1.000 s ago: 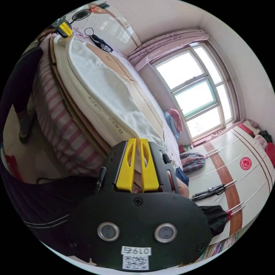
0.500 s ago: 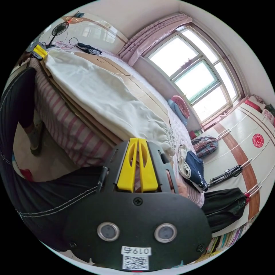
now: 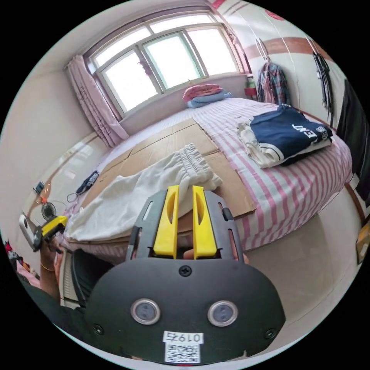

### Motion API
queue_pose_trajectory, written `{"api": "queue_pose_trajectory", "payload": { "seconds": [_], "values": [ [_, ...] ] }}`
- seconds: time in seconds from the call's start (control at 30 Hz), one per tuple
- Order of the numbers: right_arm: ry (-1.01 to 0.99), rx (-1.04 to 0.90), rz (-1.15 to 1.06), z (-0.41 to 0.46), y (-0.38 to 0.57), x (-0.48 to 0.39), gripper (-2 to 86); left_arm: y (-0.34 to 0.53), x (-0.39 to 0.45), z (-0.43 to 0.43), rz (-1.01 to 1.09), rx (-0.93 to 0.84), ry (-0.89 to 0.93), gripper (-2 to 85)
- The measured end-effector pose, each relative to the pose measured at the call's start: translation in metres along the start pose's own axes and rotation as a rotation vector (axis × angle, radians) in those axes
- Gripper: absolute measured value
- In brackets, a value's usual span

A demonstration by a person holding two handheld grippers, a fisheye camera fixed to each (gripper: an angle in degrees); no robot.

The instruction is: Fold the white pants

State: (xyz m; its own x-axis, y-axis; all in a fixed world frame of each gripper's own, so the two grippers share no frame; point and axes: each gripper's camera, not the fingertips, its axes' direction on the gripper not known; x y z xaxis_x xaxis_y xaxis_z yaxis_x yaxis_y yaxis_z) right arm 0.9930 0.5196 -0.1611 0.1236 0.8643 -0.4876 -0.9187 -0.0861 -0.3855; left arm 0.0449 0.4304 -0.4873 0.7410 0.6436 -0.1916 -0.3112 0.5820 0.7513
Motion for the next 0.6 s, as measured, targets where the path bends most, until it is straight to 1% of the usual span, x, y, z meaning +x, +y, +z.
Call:
{"api": "queue_pose_trajectory", "payload": {
  "seconds": [0.07,0.13,0.2,0.27,0.3,0.4,0.5,0.6],
  "values": [
    [-0.014,-0.005,0.11,-0.004,-0.023,0.025,5.4,-0.039,0.045,0.022,0.113,0.043,0.04,0.9],
    [-0.037,-0.009,0.192,-0.007,-0.036,0.041,5.1,-0.071,0.087,0.042,0.213,0.071,0.031,1.0],
    [-0.136,-0.003,0.235,-0.014,-0.047,0.056,6.9,-0.102,0.138,0.062,0.349,0.091,-0.018,1.3],
    [-0.309,0.034,0.245,-0.028,-0.061,0.072,10.9,-0.116,0.17,0.073,0.44,0.103,-0.07,1.6],
    [-0.33,0.041,0.254,-0.031,-0.065,0.076,11.6,-0.123,0.186,0.078,0.478,0.113,-0.094,1.9],
    [-0.304,0.054,0.261,-0.049,-0.089,0.088,11.5,-0.139,0.213,0.087,0.55,0.106,-0.105,3.1],
    [-0.288,0.006,0.249,-0.057,-0.117,0.092,11.2,-0.155,0.233,0.095,0.588,0.077,-0.069,5.9],
    [-0.257,-0.02,0.223,-0.064,-0.142,0.089,10.6,-0.17,0.25,0.102,0.603,0.027,-0.071,7.9]
  ]
}}
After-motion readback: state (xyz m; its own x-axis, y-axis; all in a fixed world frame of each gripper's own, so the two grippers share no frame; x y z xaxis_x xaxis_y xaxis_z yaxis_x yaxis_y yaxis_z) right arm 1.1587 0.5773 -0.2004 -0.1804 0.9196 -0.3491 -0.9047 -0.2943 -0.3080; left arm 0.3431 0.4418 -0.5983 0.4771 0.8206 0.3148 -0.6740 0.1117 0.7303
